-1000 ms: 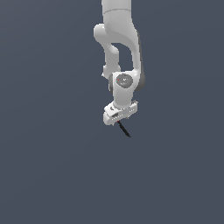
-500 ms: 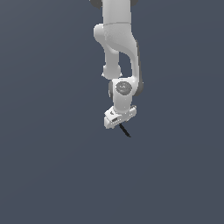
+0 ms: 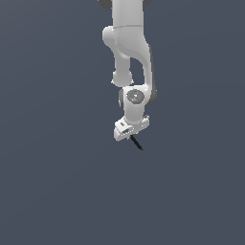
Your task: Pick up the object and move it to a goal position.
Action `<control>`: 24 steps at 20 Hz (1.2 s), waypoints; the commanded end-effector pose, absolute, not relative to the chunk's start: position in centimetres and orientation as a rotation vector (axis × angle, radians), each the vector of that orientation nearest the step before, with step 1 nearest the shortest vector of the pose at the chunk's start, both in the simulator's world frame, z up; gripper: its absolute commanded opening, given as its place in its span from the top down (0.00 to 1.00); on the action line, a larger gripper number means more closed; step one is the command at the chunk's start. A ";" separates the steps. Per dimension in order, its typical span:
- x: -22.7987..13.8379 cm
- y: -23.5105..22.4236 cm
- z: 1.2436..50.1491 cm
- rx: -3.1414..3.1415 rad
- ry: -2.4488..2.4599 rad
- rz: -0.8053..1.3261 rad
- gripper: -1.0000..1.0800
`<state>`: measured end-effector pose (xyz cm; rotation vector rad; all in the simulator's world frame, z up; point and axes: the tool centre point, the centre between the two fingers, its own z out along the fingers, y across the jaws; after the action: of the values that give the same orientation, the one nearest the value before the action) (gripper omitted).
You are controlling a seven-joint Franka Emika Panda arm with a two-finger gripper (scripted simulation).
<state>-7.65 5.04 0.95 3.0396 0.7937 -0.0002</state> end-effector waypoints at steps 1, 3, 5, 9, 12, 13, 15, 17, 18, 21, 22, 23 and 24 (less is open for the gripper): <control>-7.6 5.0 0.8 3.040 0.792 0.000 1.00; -7.6 5.1 1.0 3.039 0.796 0.001 1.00; -7.6 5.1 1.0 3.039 0.796 0.001 1.00; -7.0 5.1 1.7 3.039 0.796 0.001 1.00; -6.3 5.0 2.5 3.040 0.796 0.001 1.00; -6.0 5.0 2.9 3.040 0.796 0.001 1.00; -5.2 5.0 3.8 3.040 0.796 0.001 1.00; -4.4 5.0 4.8 3.040 0.796 0.001 1.00; -3.9 4.9 5.4 3.040 0.796 0.001 1.00; -2.3 4.9 7.2 3.041 0.796 0.001 1.00; -1.7 4.8 7.9 3.041 0.796 0.001 1.00; -1.1 4.8 8.6 3.041 0.796 0.001 1.00; -0.5 4.8 9.3 3.041 0.796 0.001 1.00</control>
<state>-1.41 4.83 8.19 3.0409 0.7957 0.0004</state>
